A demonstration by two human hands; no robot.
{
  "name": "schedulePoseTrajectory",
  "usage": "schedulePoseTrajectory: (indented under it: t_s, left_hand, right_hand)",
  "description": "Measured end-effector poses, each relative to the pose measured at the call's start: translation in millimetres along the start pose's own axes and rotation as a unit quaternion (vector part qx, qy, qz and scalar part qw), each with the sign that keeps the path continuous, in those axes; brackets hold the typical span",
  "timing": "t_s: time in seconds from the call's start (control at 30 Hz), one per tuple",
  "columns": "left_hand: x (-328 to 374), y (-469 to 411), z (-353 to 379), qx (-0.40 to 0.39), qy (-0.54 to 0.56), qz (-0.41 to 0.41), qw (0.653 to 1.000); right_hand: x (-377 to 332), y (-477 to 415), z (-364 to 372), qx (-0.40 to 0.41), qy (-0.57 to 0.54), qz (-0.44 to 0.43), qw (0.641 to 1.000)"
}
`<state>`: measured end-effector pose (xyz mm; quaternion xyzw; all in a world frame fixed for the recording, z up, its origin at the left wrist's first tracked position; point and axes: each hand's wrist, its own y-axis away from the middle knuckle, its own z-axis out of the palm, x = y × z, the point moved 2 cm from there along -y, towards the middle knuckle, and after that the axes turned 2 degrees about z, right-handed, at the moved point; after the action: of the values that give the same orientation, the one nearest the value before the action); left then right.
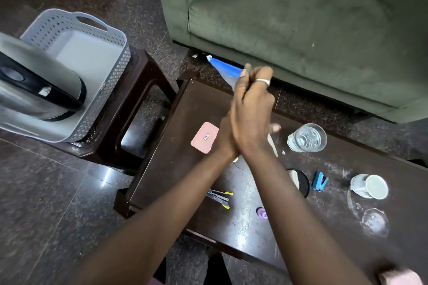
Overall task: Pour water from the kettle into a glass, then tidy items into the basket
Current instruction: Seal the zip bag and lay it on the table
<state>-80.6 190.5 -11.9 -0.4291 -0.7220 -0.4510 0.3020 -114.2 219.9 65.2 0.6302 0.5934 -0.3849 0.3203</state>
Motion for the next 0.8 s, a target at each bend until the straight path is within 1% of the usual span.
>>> schedulePoseTrajectory:
  t_s: [0.07,0.1,0.17,0.2,0.27,0.3,0.33,0.4,0.5,0.57,0.63,0.67,0.73,0.8]
  left_hand:
    - [-8,0,-2,0.041,0.085,-0.010,0.995]
    - [-7,-2,-5,0.060,0.127,0.001,0.990]
    - [-2,-11,-13,0.082,0.232,0.016,0.969]
    - [0,-16,-16,0.079,0.298,0.000,0.951]
    - [1,-23,-24,0.049,0.430,-0.020,0.901]
    - [-1,-26,-30,0.022,0.476,-0.021,0.879]
    - [-3,-29,-37,-0.011,0.501,-0.022,0.865]
    - [-10,-33,-55,-0.077,0.510,-0.031,0.856]
    - [-21,-36,-74,-0.153,0.502,-0.034,0.851]
    - [-24,-36,-79,-0.172,0.501,-0.026,0.848]
    - [-27,-37,-80,-0.180,0.486,-0.035,0.854]
    - [-29,-39,-80,-0.171,0.465,-0.046,0.868]
    - [-35,-43,-83,-0.135,0.378,-0.070,0.913]
    - [-37,-44,-85,-0.094,0.267,-0.081,0.956]
  right_hand:
    - [-1,2,2,-0.039,0.008,-0.012,0.999]
    - [1,1,3,-0.060,0.010,-0.024,0.998]
    - [9,-3,2,-0.090,0.009,-0.040,0.995]
    - [15,-7,-1,-0.089,-0.008,-0.036,0.995]
    - [33,-18,-10,-0.052,-0.050,-0.005,0.997]
    - [46,-27,-17,-0.032,-0.061,0.018,0.997]
    - [60,-35,-23,-0.024,-0.070,0.047,0.996]
    - [86,-48,-33,-0.051,-0.114,0.100,0.987]
    - [110,-55,-40,-0.124,-0.233,0.152,0.953]
    - [121,-53,-41,-0.166,-0.272,0.184,0.930]
    - [128,-51,-40,-0.206,-0.295,0.207,0.910]
    - [130,-50,-39,-0.217,-0.307,0.205,0.904]
    - [132,-50,-38,-0.221,-0.319,0.190,0.902]
    - [132,-51,-37,-0.210,-0.298,0.173,0.915]
